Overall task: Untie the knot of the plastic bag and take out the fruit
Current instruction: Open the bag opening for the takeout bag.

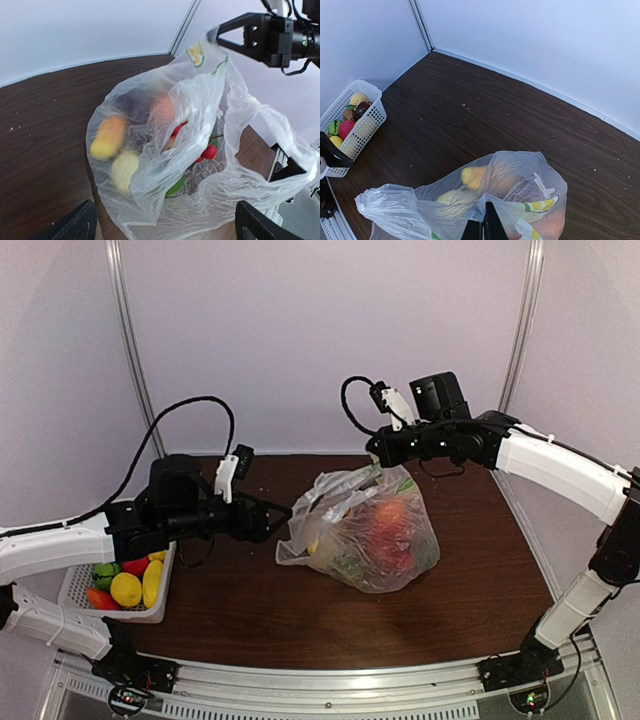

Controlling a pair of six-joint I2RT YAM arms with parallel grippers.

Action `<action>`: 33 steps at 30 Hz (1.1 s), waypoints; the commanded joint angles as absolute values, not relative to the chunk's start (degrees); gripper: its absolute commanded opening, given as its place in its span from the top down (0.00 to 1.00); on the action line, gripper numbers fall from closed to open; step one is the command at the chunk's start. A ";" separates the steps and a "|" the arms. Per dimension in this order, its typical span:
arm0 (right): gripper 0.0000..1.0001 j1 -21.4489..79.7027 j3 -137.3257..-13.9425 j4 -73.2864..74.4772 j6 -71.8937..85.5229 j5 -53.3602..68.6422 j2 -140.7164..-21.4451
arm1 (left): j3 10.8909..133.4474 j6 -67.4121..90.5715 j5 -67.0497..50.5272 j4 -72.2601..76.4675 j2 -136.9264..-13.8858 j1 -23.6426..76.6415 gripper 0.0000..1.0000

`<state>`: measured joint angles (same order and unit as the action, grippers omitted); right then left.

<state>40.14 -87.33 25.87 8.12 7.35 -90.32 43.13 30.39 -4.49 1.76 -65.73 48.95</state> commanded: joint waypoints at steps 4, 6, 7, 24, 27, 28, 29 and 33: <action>0.90 40.41 -84.37 23.00 9.20 8.71 -87.10 | 57.38 22.88 -8.78 -8.36 -74.84 48.52 0.02; 0.88 40.43 -83.97 23.08 9.35 8.71 -86.66 | 59.65 21.86 -9.20 -8.19 -77.75 48.52 0.02; 0.88 40.49 -83.90 23.11 9.40 8.77 -86.41 | 60.74 21.54 -9.70 -7.88 -78.98 48.52 0.02; 0.74 40.71 -82.44 25.82 9.29 8.15 -81.46 | 70.78 20.31 -17.34 0.53 -93.67 48.51 0.21; 0.52 41.53 -81.98 27.05 9.00 8.67 -78.85 | 71.07 20.38 -15.58 0.33 -94.12 48.51 0.36; 0.43 41.90 -81.58 27.46 8.85 8.83 -77.84 | 70.96 20.51 -15.09 0.54 -94.09 48.46 0.41; 0.38 42.34 -81.04 27.71 8.63 9.28 -76.93 | 70.73 20.68 -14.58 0.72 -94.05 48.39 0.48; 0.22 45.67 -77.31 27.16 7.49 10.24 -73.34 | 70.19 21.25 -14.23 1.56 -94.04 48.30 0.66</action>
<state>42.74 -80.86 26.22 8.60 8.82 -76.58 69.34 21.23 -15.22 -1.54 -93.93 48.77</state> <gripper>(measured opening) 0.731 0.409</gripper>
